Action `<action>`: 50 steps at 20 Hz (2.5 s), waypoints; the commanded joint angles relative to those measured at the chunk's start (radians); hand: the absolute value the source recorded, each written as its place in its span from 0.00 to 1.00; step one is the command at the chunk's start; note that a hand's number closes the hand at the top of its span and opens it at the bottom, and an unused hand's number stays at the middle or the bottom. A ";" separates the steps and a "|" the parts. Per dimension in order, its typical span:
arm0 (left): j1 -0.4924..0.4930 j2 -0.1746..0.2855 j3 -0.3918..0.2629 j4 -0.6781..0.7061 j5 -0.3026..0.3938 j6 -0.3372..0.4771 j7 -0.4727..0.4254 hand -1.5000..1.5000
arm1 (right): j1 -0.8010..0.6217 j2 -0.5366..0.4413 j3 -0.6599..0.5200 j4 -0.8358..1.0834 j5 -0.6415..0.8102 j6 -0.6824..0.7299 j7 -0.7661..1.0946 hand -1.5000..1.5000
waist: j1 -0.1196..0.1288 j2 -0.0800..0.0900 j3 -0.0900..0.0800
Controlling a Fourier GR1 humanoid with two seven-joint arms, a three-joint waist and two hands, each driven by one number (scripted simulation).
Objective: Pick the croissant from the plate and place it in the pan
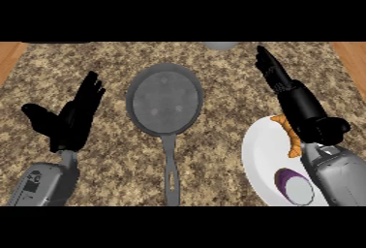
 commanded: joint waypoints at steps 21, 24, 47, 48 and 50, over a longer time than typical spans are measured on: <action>0.304 0.139 -0.107 -0.133 -0.260 0.027 -0.002 0.50 | 0.292 -0.479 -0.388 0.370 -0.005 0.208 0.069 0.00 | 0.019 -0.011 0.019; 0.325 0.153 -0.081 -0.104 -0.244 -0.007 -0.039 0.50 | 0.226 -0.493 -0.330 0.328 0.004 0.284 0.161 0.00 | 0.023 -0.010 0.018; 0.316 0.087 -0.039 -0.096 -0.319 -0.047 -0.025 0.50 | -0.196 -0.339 -0.087 0.443 0.139 0.692 0.620 0.00 | 0.021 -0.008 0.018; 0.300 0.090 -0.032 -0.106 -0.324 -0.045 -0.007 0.50 | -0.176 -0.296 -0.060 0.452 0.164 0.669 0.640 0.00 | 0.019 -0.008 0.019; 0.336 0.076 -0.034 -0.146 -0.321 -0.044 0.017 0.50 | -0.176 -0.294 -0.069 0.433 0.158 0.711 0.680 0.00 | 0.016 -0.010 0.019</action>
